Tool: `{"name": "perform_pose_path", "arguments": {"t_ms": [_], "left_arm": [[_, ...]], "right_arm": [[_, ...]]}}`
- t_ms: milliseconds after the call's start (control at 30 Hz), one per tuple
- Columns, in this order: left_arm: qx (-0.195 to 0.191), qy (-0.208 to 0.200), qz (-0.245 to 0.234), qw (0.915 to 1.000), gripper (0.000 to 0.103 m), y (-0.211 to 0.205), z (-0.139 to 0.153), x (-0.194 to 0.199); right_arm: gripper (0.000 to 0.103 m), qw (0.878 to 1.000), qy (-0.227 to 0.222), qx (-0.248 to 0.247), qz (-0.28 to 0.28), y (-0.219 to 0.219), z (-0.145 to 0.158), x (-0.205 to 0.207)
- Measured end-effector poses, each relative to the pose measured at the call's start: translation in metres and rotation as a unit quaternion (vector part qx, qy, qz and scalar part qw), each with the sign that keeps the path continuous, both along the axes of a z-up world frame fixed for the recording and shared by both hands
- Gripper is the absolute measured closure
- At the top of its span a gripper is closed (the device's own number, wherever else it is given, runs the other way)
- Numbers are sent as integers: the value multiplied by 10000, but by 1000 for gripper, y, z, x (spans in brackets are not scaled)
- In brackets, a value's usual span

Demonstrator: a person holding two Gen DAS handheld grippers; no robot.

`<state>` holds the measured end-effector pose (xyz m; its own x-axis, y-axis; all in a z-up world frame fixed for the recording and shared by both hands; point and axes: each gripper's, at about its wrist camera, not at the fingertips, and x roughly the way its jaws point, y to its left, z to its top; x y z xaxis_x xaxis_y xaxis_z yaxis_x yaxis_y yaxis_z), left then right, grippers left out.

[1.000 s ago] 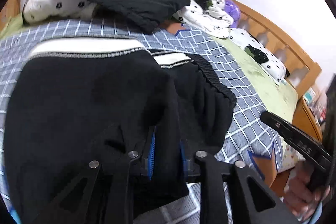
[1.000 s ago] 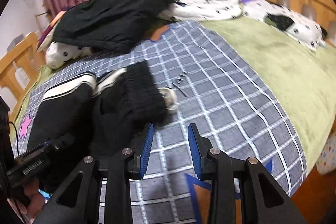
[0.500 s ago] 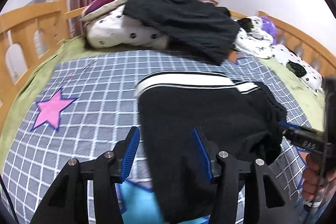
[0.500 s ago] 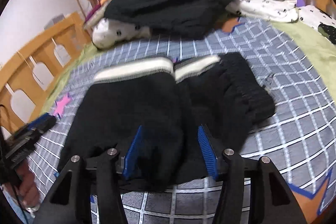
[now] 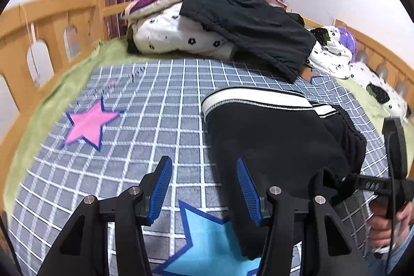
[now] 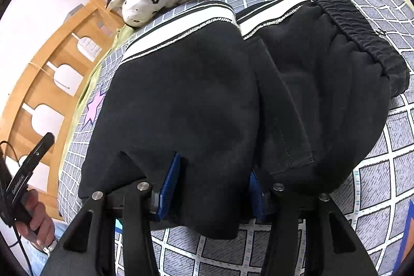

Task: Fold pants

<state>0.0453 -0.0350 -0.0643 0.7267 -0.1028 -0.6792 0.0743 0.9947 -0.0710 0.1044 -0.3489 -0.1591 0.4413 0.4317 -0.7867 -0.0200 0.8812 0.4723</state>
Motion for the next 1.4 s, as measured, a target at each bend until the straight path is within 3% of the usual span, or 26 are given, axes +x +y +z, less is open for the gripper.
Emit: {"name": "perform_pose_path", "arguments": {"t_ms": [67, 100, 133, 167, 233, 300, 400, 467, 600, 700, 833, 867, 933, 1033, 1133, 1200, 1267, 1300, 1400], "left_arm": [[-91, 85, 55, 9999, 53, 2, -7, 1], [-112, 145, 74, 9998, 53, 4, -11, 2], [-124, 194, 86, 9997, 53, 5, -13, 2], [-140, 229, 96, 9996, 53, 7, -15, 1], [-220, 241, 122, 9994, 53, 14, -17, -1], [-382, 264, 124, 9988, 53, 22, -20, -4], [-651, 495, -94, 9966, 53, 24, -30, -5], [-770, 684, -403, 9939, 53, 18, -40, -10], [-1019, 948, -1307, 9816, 51, -8, -58, -28], [-917, 985, -1714, 9760, 46, -32, -69, -38], [-363, 1212, -1526, 9802, 45, -61, -93, -33], [-182, 1234, -1438, 9817, 45, -68, -99, -32], [-11, 960, -1397, 9855, 45, -75, -98, -37], [209, 645, -1115, 9914, 45, -77, -94, -40], [-144, 682, -996, 9926, 43, -67, -92, -42], [-303, 732, -968, 9922, 43, -69, -95, -44], [-145, 718, -871, 9935, 43, -77, -97, -48], [-83, 662, -814, 9944, 45, -80, -97, -50], [33, 696, -793, 9944, 45, -82, -98, -51]], "right_arm": [[61, 9991, -82, -392, 136, 12, -2, -4], [77, 9972, -242, -670, 222, 20, -1, -8], [85, 9944, -446, -917, 291, 24, 4, -11], [86, 9898, -764, -1148, 353, 27, 16, -18], [87, 9856, -1419, -917, 126, 15, 42, -31], [87, 9811, -1678, -943, -173, -2, 55, -36], [85, 9780, -1087, -1700, -537, -11, 31, -20], [81, 9863, -377, -1536, -461, -18, 1, -10], [69, 9881, -576, -1304, -580, -30, 13, -23], [68, 9914, -537, -969, -693, -36, 15, -22], [68, 9940, -344, -792, -669, -33, 3, -5], [71, 9946, -259, -785, -630, -28, -1, -2], [85, 9930, -330, -1026, -478, -21, 3, 1], [88, 9832, -1169, -1352, -365, -23, 43, -10], [88, 9789, -1715, -896, -652, -62, 81, -32], [87, 9785, -1537, -1076, -855, -82, 71, -35], [86, 9846, -587, -1433, -814, -92, 27, -21], [83, 9868, -350, -1385, -769, -93, 14, -17], [72, 9810, -724, -1667, -673, -90, 28, -29]]}}
